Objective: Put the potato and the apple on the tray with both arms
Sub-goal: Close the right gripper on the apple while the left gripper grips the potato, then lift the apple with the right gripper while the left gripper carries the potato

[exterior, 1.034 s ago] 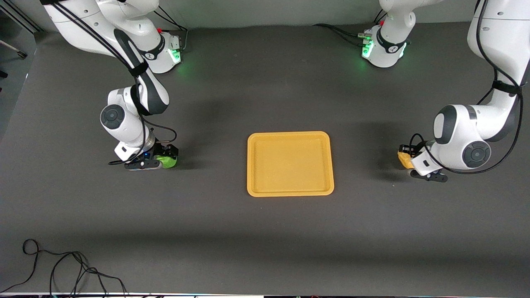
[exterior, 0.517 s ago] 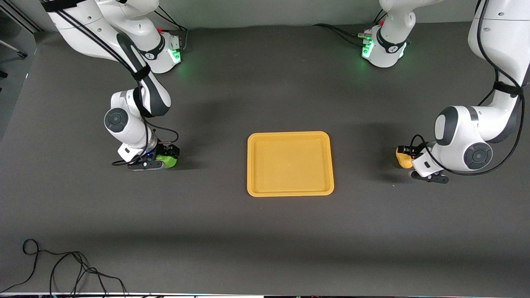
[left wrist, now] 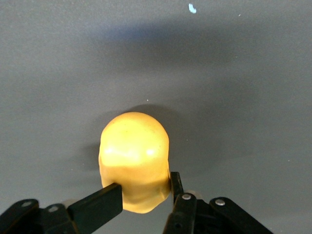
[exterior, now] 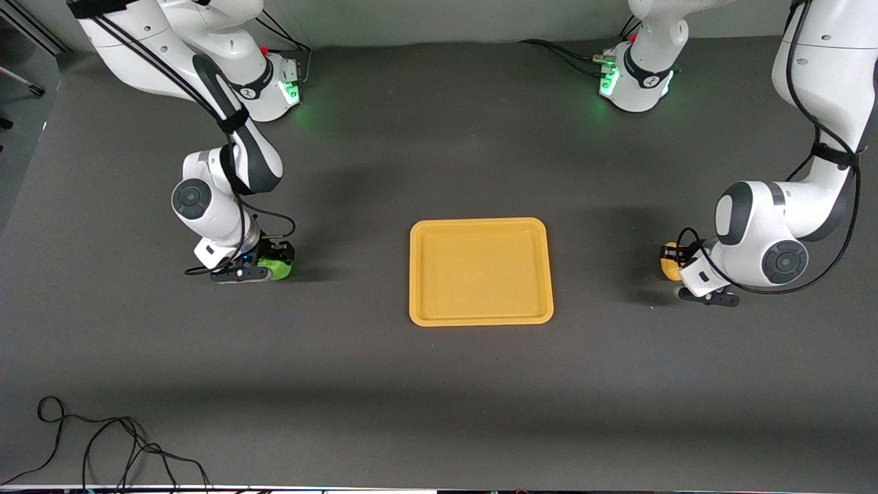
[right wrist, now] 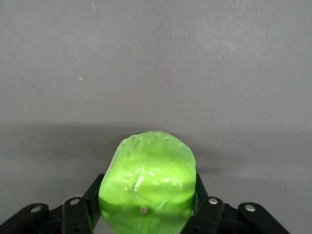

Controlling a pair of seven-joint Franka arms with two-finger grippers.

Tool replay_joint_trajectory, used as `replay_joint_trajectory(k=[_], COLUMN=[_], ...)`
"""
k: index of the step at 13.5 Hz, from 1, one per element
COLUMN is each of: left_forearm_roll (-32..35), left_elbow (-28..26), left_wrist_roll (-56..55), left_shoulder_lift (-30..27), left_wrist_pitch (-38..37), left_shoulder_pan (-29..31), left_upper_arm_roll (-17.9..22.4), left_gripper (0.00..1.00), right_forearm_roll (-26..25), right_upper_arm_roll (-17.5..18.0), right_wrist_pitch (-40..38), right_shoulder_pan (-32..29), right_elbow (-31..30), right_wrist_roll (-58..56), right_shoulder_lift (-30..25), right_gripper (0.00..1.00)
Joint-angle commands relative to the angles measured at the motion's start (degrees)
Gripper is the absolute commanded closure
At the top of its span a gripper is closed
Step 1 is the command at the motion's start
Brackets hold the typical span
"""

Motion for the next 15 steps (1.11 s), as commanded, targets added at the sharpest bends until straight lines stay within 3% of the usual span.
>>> replay_joint_trajectory(k=[1,5,9,10,11,12,15], left_forearm_roll=[3.60,7.92,8.10,8.10,8.10,7.93,5.30], left_elbow=[-0.12,-0.03,-0.47,-0.47,-0.47,-0.30,0.84], left_wrist_roll=[-1.02,-1.02,-1.02,-0.94,-0.94,-1.11,-7.58], left_shoulder_lift=[0.44,0.44,2.02,2.02,1.94,1.59,-0.61], left_wrist_pitch=[1.20,2.69,5.95,5.95,5.86,5.78,4.63], left_shoulder_pan=[0.45,0.72,0.81,1.16,1.07,1.07,-1.37], left_upper_arm_roll=[0.32,1.64,1.90,1.82,1.82,1.73,0.59], left_gripper=[0.49,0.35,0.35,0.47,0.67,0.77,0.78], right_forearm_roll=[0.20,0.20,0.20,0.20,0.20,0.20,0.11], right_upper_arm_roll=[-0.22,-0.31,-0.31,-0.40,-0.40,-0.40,-1.18], right_wrist_pitch=[-2.68,-12.25,-28.31,-33.93,-38.59,-42.64,-52.41], right_shoulder_pan=[0.20,0.03,-0.06,-0.06,0.03,-0.06,-0.06], right_elbow=[1.07,6.87,17.39,21.26,25.21,28.82,38.49], right_wrist_roll=[-0.11,-0.28,-0.28,-0.28,-0.37,-0.37,-0.28], right_shoulder_lift=[-3.19,-4.87,-7.24,-7.77,-8.03,-8.21,-8.91], right_gripper=[0.41,0.41,0.41,0.41,0.41,0.41,0.41])
